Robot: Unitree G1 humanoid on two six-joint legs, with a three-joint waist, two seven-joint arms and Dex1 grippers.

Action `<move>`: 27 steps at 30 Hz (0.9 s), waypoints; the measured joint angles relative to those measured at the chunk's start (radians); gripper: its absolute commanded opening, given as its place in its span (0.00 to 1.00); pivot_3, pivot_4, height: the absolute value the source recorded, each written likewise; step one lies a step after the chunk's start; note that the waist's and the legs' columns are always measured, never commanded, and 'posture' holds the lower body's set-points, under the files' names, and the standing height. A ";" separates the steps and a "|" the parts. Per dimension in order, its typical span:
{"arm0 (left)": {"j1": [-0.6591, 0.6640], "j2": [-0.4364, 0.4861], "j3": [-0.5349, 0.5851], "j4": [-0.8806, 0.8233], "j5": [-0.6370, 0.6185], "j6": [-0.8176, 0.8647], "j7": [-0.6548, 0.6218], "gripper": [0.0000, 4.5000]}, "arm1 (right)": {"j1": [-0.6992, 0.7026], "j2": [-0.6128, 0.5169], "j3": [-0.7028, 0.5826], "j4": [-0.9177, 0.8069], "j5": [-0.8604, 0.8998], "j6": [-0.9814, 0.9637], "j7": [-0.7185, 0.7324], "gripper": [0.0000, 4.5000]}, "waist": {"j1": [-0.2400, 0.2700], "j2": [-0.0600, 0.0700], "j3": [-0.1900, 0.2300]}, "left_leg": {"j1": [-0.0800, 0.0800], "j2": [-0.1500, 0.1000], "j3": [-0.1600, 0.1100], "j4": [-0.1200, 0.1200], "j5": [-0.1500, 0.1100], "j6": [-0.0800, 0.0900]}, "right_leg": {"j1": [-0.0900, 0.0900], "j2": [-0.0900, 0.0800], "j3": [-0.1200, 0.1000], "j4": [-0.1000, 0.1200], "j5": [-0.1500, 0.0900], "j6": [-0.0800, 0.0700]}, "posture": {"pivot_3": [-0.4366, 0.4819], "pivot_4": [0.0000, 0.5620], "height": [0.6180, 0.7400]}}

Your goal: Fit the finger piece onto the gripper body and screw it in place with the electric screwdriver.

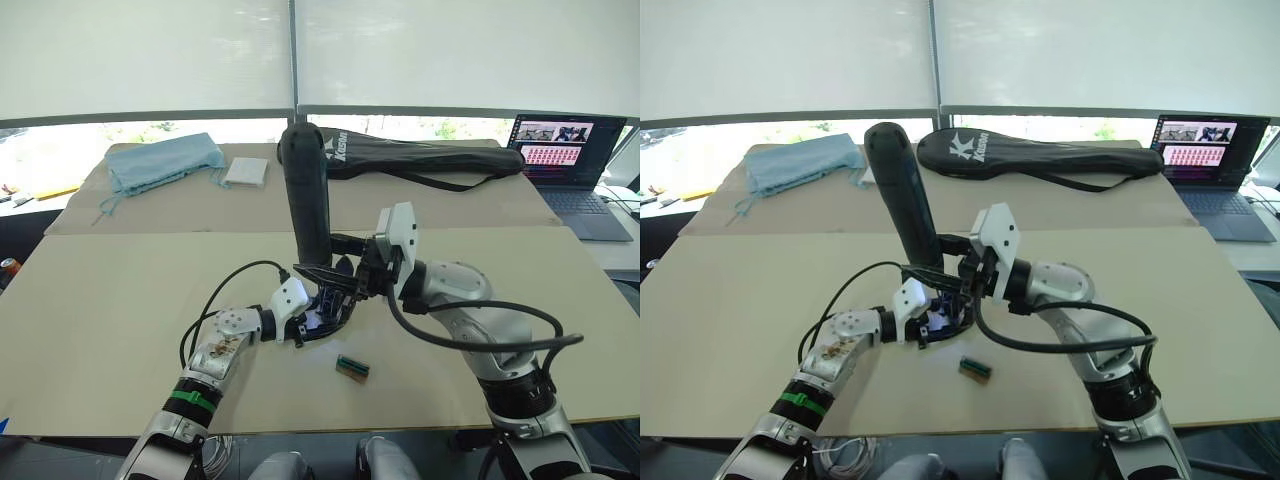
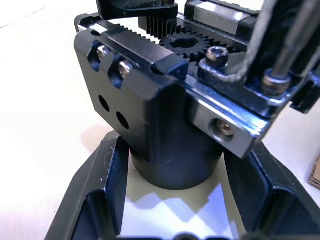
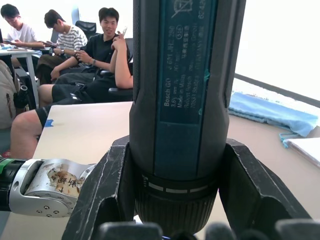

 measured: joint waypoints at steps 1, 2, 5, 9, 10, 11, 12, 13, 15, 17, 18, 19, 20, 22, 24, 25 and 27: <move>0.000 0.000 0.000 0.000 0.000 -0.001 0.000 0.50 | -0.003 -0.003 -0.002 0.000 0.003 0.005 0.001 0.42 | 0.001 0.000 0.000 | 0.000 0.000 0.000 0.000 0.000 0.000 | 0.000 0.000 0.000 0.000 0.000 0.000 | 0.48 0.27 1.00; -0.001 -0.001 0.000 0.001 0.000 -0.002 0.000 0.50 | -0.004 -0.006 -0.004 0.000 0.008 0.007 0.003 0.42 | 0.001 0.000 0.000 | 0.000 0.000 0.000 0.000 0.000 0.000 | 0.000 0.000 0.000 0.000 0.000 0.000 | 0.48 0.27 1.00; -0.006 -0.007 0.004 0.013 -0.001 -0.005 0.003 0.50 | -0.007 -0.020 -0.013 -0.001 0.021 0.006 0.025 0.42 | 0.002 0.000 0.001 | -0.001 0.000 0.000 0.000 0.000 0.000 | 0.000 0.000 0.000 0.000 0.000 0.000 | 0.48 0.27 1.00; -0.008 -0.010 0.007 0.022 -0.001 -0.009 0.004 0.50 | -0.008 -0.018 -0.029 -0.002 0.021 -0.011 0.036 0.42 | 0.003 -0.001 0.002 | -0.002 -0.001 0.000 0.000 -0.001 0.000 | 0.000 -0.001 0.000 0.000 0.000 0.000 | 0.48 0.27 1.00; -0.009 -0.011 0.007 0.024 -0.001 -0.009 0.004 0.50 | -0.008 -0.017 -0.039 -0.004 0.024 -0.015 0.039 0.42 | 0.004 -0.001 0.002 | -0.002 -0.001 0.000 0.000 -0.001 0.000 | 0.000 -0.001 0.000 0.000 0.000 0.000 | 0.48 0.27 1.00; -0.009 -0.012 0.007 0.025 -0.001 -0.011 0.004 0.50 | -0.010 -0.015 -0.047 -0.006 0.031 -0.019 0.041 0.42 | 0.004 -0.001 0.002 | -0.002 -0.001 0.000 0.000 -0.001 -0.001 | 0.000 -0.001 0.000 0.000 0.000 0.000 | 0.48 0.27 1.00; -0.009 -0.012 0.007 0.026 -0.001 -0.013 0.004 0.50 | -0.013 -0.014 -0.051 -0.009 0.039 -0.026 0.045 0.42 | 0.004 -0.001 0.002 | -0.002 -0.001 0.000 0.000 -0.002 -0.003 | -0.001 -0.001 0.000 0.000 0.000 0.000 | 0.48 0.27 1.00; -0.010 -0.012 0.007 0.028 -0.001 -0.017 0.004 0.50 | -0.014 -0.011 -0.057 -0.013 0.044 -0.034 0.048 0.42 | 0.004 -0.001 0.002 | -0.002 -0.001 0.000 0.000 -0.002 -0.003 | -0.001 -0.001 0.000 0.000 0.000 0.000 | 0.48 0.27 1.00; -0.011 -0.014 0.007 0.035 -0.001 -0.027 0.004 0.50 | -0.026 -0.002 -0.089 -0.032 0.076 -0.053 0.067 0.42 | 0.006 -0.001 0.003 | -0.002 -0.001 0.000 0.000 -0.002 -0.003 | -0.001 -0.001 0.000 0.000 0.000 0.000 | 0.48 0.27 1.00; -0.012 -0.015 0.006 0.040 -0.001 -0.029 0.004 0.50 | -0.038 -0.005 -0.118 -0.062 0.106 -0.057 0.082 0.42 | 0.007 -0.001 0.003 | -0.002 -0.001 0.000 0.000 -0.002 -0.003 | 0.000 -0.001 0.000 -0.001 0.000 0.000 | 0.48 0.27 1.00; -0.013 -0.016 0.007 0.041 -0.001 -0.029 0.004 0.50 | -0.039 -0.008 -0.124 -0.074 0.115 -0.057 0.087 0.42 | 0.007 -0.001 0.003 | -0.002 -0.001 0.000 0.000 -0.003 -0.003 | 0.000 -0.001 0.000 -0.001 0.000 0.000 | 0.48 0.27 1.00; -0.013 -0.016 0.007 0.042 -0.002 -0.028 0.004 0.50 | -0.040 -0.013 -0.126 -0.086 0.128 -0.057 0.094 0.42 | 0.007 -0.001 0.003 | -0.002 -0.001 0.000 0.000 -0.003 -0.003 | 0.000 -0.001 0.000 -0.001 0.000 0.000 | 0.48 0.27 1.00; -0.013 -0.017 0.009 0.042 -0.004 -0.026 0.004 0.61 | -0.040 -0.019 -0.127 -0.092 0.139 -0.056 0.105 0.42 | 0.007 -0.001 0.003 | -0.002 -0.001 0.000 0.000 -0.003 -0.003 | 0.000 -0.001 0.000 -0.001 0.000 0.001 | 0.48 0.27 1.00; -0.012 -0.022 0.014 0.043 -0.008 -0.009 0.009 0.84 | -0.040 -0.034 -0.131 -0.100 0.177 -0.044 0.119 0.42 | 0.007 -0.001 0.003 | -0.002 -0.001 0.000 0.000 -0.003 -0.003 | 0.000 -0.001 0.000 -0.001 0.000 0.001 | 0.48 0.27 1.00; -0.011 -0.020 0.016 0.037 -0.008 0.002 0.014 1.00 | -0.050 -0.053 -0.148 -0.115 0.238 -0.013 0.128 0.42 | 0.005 0.000 0.003 | -0.002 -0.001 0.000 0.000 -0.003 -0.003 | -0.001 -0.001 0.000 -0.001 0.000 0.001 | 0.48 0.27 1.00; -0.007 -0.017 0.016 0.032 -0.006 0.000 0.015 1.00 | -0.065 -0.067 -0.162 -0.123 0.274 0.007 0.130 0.42 | 0.004 0.000 0.004 | -0.002 0.000 0.000 0.000 -0.003 -0.003 | -0.001 -0.001 0.001 0.000 0.000 0.001 | 0.48 0.27 1.00; 0.003 -0.006 0.016 0.020 -0.003 -0.004 0.016 1.00 | -0.097 -0.101 -0.197 -0.146 0.348 0.046 0.126 0.42 | 0.001 0.001 0.004 | -0.002 0.000 -0.001 0.000 -0.003 -0.003 | -0.001 -0.001 0.001 -0.001 0.000 0.000 | 0.48 0.27 1.00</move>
